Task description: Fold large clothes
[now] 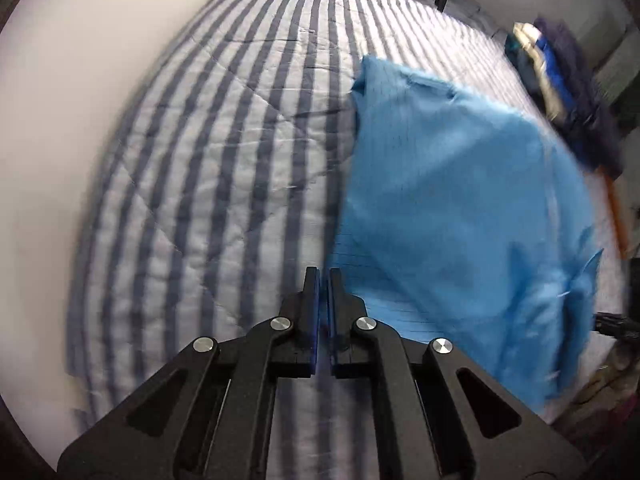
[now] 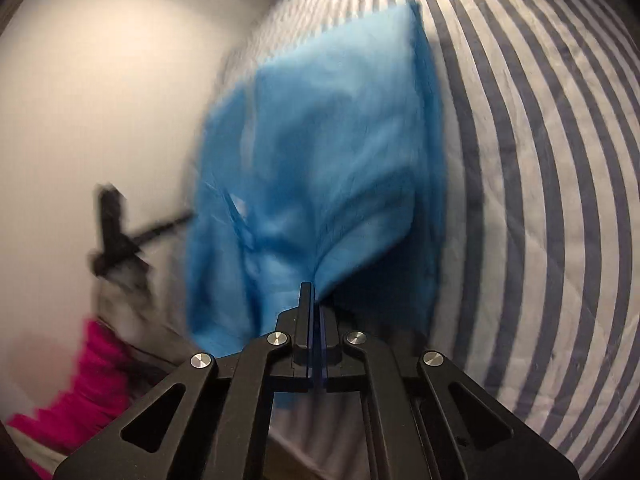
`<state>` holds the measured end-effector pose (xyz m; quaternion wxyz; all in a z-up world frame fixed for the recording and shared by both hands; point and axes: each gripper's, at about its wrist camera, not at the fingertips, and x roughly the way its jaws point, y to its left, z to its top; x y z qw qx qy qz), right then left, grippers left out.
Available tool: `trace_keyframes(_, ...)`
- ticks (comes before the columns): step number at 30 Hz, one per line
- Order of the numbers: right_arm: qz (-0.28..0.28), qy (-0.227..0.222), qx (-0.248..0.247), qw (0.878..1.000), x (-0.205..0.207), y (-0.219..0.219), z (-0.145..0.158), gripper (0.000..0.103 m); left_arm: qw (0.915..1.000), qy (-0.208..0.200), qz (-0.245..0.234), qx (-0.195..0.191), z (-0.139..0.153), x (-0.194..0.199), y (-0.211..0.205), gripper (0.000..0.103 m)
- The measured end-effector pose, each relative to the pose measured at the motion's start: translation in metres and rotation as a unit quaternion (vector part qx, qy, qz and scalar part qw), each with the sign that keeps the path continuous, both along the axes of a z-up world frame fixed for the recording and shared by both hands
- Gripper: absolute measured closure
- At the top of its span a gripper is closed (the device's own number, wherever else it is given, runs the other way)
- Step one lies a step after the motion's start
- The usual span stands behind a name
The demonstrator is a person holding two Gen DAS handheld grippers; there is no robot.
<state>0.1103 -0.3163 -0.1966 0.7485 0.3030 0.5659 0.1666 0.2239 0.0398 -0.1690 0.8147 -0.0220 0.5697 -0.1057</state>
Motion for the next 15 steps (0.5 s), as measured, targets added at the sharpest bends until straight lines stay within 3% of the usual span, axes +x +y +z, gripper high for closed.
trace_keyframes(2,-0.002,0.019,-0.011,1.000,-0.005,-0.002,-0.008,0.102,1.0000,-0.004,0.000,0.004,0.005,-0.001,-0.002,0.102)
trace_keyframes(5,0.022,0.005,-0.055,0.998,-0.015,-0.006,0.016,0.102,0.9991,-0.035,0.006,0.021,0.028,-0.003,-0.002,0.102)
trace_keyframes(10,0.024,-0.103,-0.140,0.984,-0.030,-0.015,0.089,0.102,0.9936,-0.111,-0.012,-0.017,0.079,0.004,-0.024,0.102)
trace_keyframes(12,0.016,-0.155,-0.190,0.969,-0.016,-0.009,0.112,0.102,0.9915,-0.121,-0.028,-0.038,0.091,0.013,-0.045,0.102)
trace_keyframes(15,0.000,-0.211,-0.221,0.952,0.018,-0.007,0.123,0.102,0.9894,-0.119,-0.053,-0.065,0.097,0.035,-0.078,0.101)
